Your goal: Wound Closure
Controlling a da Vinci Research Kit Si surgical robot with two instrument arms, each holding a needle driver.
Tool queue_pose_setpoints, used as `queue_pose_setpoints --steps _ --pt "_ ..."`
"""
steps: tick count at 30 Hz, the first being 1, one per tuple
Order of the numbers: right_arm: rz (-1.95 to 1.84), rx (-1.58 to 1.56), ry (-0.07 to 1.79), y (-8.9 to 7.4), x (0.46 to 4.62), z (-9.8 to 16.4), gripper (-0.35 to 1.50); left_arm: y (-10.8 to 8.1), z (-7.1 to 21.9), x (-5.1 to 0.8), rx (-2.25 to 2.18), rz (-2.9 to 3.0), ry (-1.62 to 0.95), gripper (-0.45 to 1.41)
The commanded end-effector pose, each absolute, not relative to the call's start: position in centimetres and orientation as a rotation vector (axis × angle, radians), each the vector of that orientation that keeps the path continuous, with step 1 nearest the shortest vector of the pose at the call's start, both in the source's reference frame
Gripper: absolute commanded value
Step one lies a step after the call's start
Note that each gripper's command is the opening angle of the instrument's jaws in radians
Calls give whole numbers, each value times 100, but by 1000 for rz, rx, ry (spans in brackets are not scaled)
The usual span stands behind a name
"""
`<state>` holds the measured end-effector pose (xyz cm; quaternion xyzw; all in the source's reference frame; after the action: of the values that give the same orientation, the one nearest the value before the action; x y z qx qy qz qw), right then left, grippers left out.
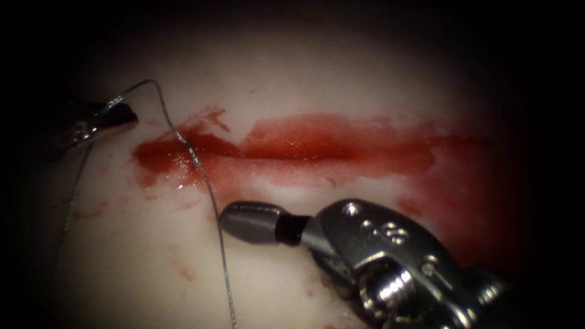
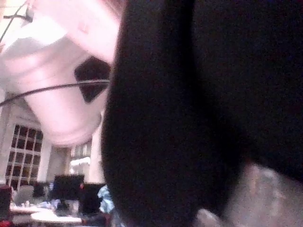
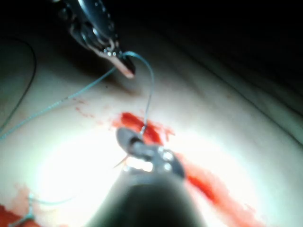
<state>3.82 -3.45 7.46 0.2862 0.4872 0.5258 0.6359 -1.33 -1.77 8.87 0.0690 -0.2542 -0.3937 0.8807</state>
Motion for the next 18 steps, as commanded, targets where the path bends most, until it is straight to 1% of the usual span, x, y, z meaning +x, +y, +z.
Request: queue_pose_setpoints --steps 1,5,13,18 --pt "1219 677 1117 -328 404 756 -35 -166 883 -138 139 -837 -571 -45" --pt "1270 688 1125 -316 428 785 -35 -167 877 -128 216 -715 -712 -45" --pt "1335 737 1128 -285 445 806 -35 -167 873 -117 307 -568 -762 -45" --pt "1345 791 1164 -270 463 815 -35 -169 872 -125 337 -494 -793 -45"
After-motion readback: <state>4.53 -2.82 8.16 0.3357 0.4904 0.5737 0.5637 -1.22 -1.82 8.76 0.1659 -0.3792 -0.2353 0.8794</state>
